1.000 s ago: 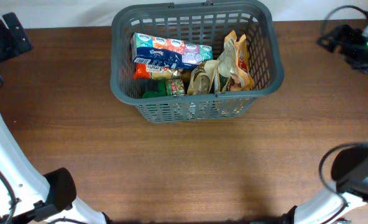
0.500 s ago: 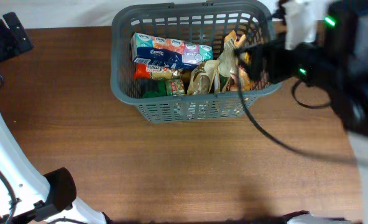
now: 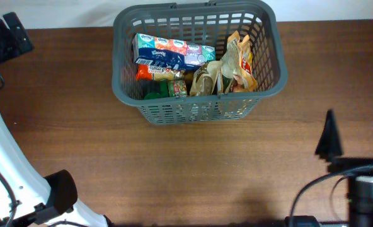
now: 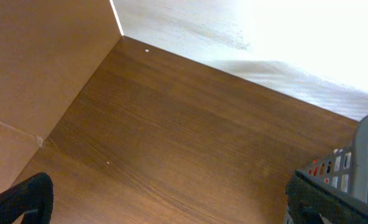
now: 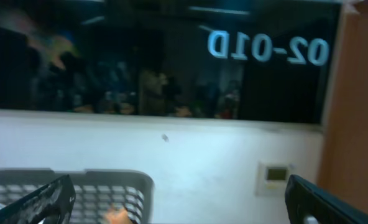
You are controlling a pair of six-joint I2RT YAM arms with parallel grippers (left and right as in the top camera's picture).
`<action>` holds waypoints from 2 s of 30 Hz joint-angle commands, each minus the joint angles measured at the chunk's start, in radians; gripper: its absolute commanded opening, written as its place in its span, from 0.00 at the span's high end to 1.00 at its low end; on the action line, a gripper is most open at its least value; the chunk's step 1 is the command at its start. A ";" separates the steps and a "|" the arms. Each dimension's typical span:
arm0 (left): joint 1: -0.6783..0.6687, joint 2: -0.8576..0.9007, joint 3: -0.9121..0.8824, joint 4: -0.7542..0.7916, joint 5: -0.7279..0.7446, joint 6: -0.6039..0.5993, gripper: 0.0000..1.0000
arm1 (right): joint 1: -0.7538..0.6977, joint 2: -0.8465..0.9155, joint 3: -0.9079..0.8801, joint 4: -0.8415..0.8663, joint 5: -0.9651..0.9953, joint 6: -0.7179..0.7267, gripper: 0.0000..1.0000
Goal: Pack container
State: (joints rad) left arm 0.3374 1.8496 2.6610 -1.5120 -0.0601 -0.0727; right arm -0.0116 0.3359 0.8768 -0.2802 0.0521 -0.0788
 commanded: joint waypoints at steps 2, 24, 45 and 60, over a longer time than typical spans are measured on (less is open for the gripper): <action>0.006 -0.011 0.006 -0.001 0.003 -0.006 0.01 | -0.072 -0.154 -0.295 -0.002 0.024 -0.002 0.01; 0.006 -0.011 0.006 -0.001 0.003 -0.006 0.01 | -0.079 -0.333 -0.806 0.183 0.024 0.008 0.01; 0.004 -0.007 0.006 -0.001 0.003 -0.006 0.01 | -0.080 -0.332 -0.871 0.207 0.024 0.008 0.01; -0.224 -0.472 -0.655 0.044 0.003 -0.006 0.01 | -0.080 -0.332 -0.871 0.207 0.024 0.008 0.01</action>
State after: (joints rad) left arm 0.1421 1.5574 2.2147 -1.5013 -0.0563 -0.0723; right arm -0.0845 0.0147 0.0154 -0.0731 0.0635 -0.0788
